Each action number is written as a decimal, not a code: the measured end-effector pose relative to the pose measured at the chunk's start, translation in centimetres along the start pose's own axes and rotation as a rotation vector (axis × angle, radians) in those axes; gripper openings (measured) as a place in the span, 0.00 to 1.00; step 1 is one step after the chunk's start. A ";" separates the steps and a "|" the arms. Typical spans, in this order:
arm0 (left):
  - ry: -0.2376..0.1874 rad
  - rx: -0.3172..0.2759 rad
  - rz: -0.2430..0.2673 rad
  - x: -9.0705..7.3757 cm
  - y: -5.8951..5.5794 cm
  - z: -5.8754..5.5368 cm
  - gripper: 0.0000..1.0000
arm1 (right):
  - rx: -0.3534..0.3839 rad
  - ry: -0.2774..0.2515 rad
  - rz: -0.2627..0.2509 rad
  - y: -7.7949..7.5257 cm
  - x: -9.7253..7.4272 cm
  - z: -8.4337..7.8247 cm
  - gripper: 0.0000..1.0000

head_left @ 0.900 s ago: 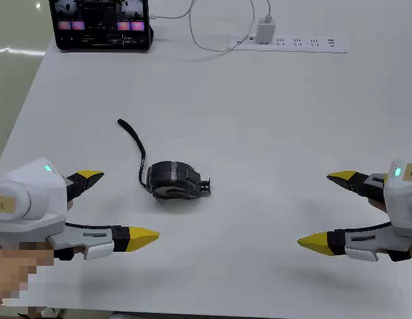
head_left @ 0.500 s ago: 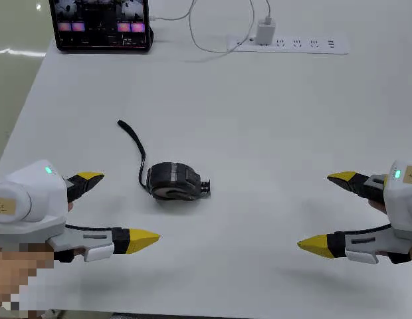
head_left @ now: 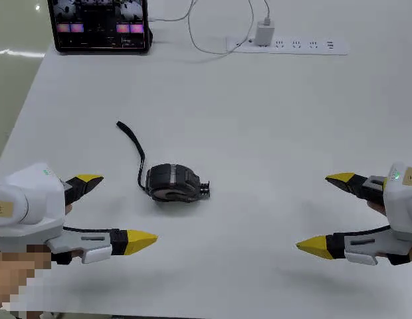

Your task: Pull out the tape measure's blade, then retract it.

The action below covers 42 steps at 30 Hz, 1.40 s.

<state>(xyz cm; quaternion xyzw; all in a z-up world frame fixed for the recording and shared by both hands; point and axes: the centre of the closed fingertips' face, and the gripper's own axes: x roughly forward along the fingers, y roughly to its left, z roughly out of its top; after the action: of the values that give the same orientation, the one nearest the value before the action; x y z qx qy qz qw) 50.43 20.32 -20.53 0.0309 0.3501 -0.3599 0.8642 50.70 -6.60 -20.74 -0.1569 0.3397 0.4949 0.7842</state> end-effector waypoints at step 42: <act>0.063 0.138 -0.021 1.3 0.8 0.6 0.84 | -0.025 -0.006 0.042 -0.2 0.9 0.6 0.71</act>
<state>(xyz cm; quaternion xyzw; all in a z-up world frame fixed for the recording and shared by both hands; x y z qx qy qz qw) 52.00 19.94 -21.06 0.0981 0.3517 -0.3910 0.8449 51.33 -5.70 -20.97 -0.1584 0.3343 0.5158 0.7727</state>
